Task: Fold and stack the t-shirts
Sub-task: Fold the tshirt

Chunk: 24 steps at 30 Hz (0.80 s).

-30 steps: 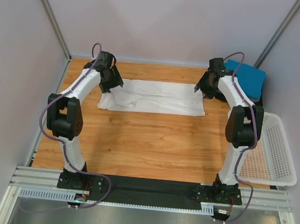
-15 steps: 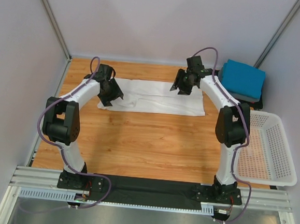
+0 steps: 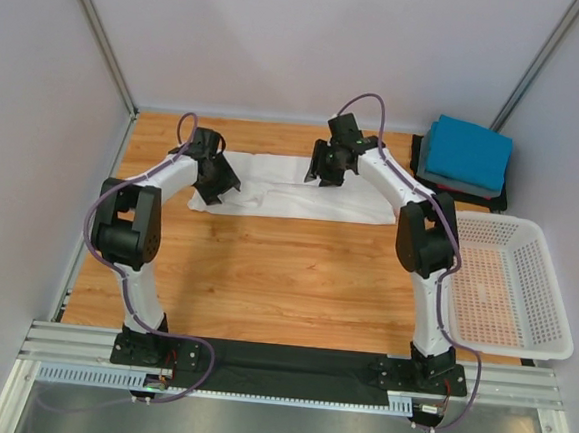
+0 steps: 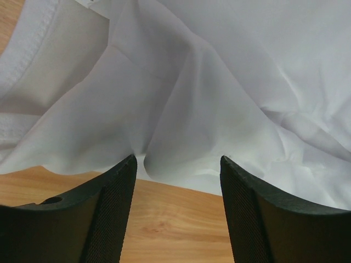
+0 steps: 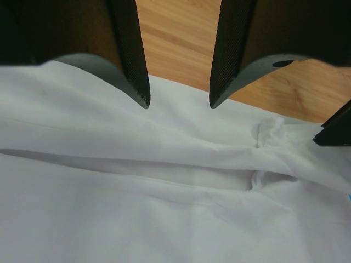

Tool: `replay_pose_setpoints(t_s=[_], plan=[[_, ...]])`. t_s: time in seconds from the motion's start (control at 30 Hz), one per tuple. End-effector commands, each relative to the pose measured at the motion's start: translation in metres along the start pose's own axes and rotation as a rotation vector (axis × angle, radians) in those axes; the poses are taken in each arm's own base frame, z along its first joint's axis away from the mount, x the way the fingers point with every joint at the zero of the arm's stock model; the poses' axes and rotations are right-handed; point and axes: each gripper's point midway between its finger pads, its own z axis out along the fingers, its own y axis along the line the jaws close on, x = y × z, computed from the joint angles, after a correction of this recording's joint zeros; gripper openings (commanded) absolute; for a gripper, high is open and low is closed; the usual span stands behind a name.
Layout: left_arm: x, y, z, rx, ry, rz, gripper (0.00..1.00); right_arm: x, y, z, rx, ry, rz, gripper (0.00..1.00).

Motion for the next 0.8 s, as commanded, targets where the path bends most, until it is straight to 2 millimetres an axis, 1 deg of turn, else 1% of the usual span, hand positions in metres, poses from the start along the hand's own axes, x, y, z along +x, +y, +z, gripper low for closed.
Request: replay_pose_setpoints(t_s=[0.0,0.03,0.07,0.1,0.13,0.17,0.2,0.27,0.3,0.33,0.37,0.4,0.47,0.5,0.57,0.6,0.67,0.73,0.77], plan=[[-0.011,-0.007,0.003,0.019,-0.028,-0.024,0.68,-0.026,-0.03,-0.034,0.082,-0.091,0.038,0.49],[-0.012,-0.011,0.005,0.032,-0.031,-0.027,0.68,-0.03,-0.032,-0.041,0.081,-0.104,0.046,0.49],[-0.01,-0.01,0.01,0.035,-0.022,-0.03,0.66,-0.034,-0.042,-0.045,0.104,-0.114,0.064,0.49],[-0.011,-0.013,0.011,0.044,-0.022,-0.039,0.6,-0.035,-0.048,-0.048,0.119,-0.119,0.068,0.49],[-0.011,-0.014,0.013,0.049,-0.02,-0.042,0.55,-0.039,-0.051,-0.055,0.127,-0.133,0.067,0.49],[-0.013,-0.016,0.014,0.058,-0.023,-0.049,0.51,-0.041,-0.059,-0.058,0.153,-0.138,0.073,0.49],[-0.016,-0.02,0.013,0.068,-0.027,-0.056,0.4,-0.043,-0.063,-0.061,0.165,-0.145,0.072,0.49],[-0.02,-0.025,0.012,0.083,-0.038,-0.057,0.33,-0.045,-0.072,-0.067,0.191,-0.151,0.076,0.49],[-0.025,-0.029,0.009,0.09,-0.052,-0.057,0.27,-0.044,-0.074,-0.067,0.198,-0.149,0.072,0.49],[-0.028,-0.031,0.008,0.093,-0.058,-0.06,0.24,-0.043,-0.076,-0.068,0.207,-0.145,0.072,0.49],[-0.029,-0.032,0.007,0.093,-0.057,-0.062,0.23,-0.042,-0.079,-0.068,0.213,-0.14,0.074,0.49],[-0.037,-0.037,0.003,0.102,-0.07,-0.066,0.22,-0.041,-0.081,-0.067,0.216,-0.136,0.075,0.49],[-0.042,-0.038,0.002,0.093,-0.07,-0.071,0.22,-0.038,-0.083,-0.065,0.221,-0.127,0.079,0.49],[-0.049,-0.043,-0.002,0.107,-0.082,-0.072,0.22,-0.038,-0.084,-0.065,0.222,-0.126,0.08,0.49],[-0.054,-0.047,-0.002,0.119,-0.083,-0.08,0.22,-0.036,-0.085,-0.061,0.225,-0.117,0.085,0.49],[-0.06,-0.05,-0.002,0.126,-0.093,-0.086,0.22,-0.036,-0.085,-0.06,0.225,-0.118,0.088,0.49],[-0.063,-0.053,0.005,0.131,-0.087,-0.103,0.22,-0.038,-0.087,-0.057,0.225,-0.115,0.091,0.48],[-0.071,-0.059,0.008,0.146,-0.1,-0.119,0.22,-0.038,-0.088,-0.053,0.228,-0.108,0.095,0.48],[-0.072,-0.059,0.017,0.143,-0.096,-0.129,0.22,-0.039,-0.09,-0.053,0.23,-0.108,0.096,0.48]])
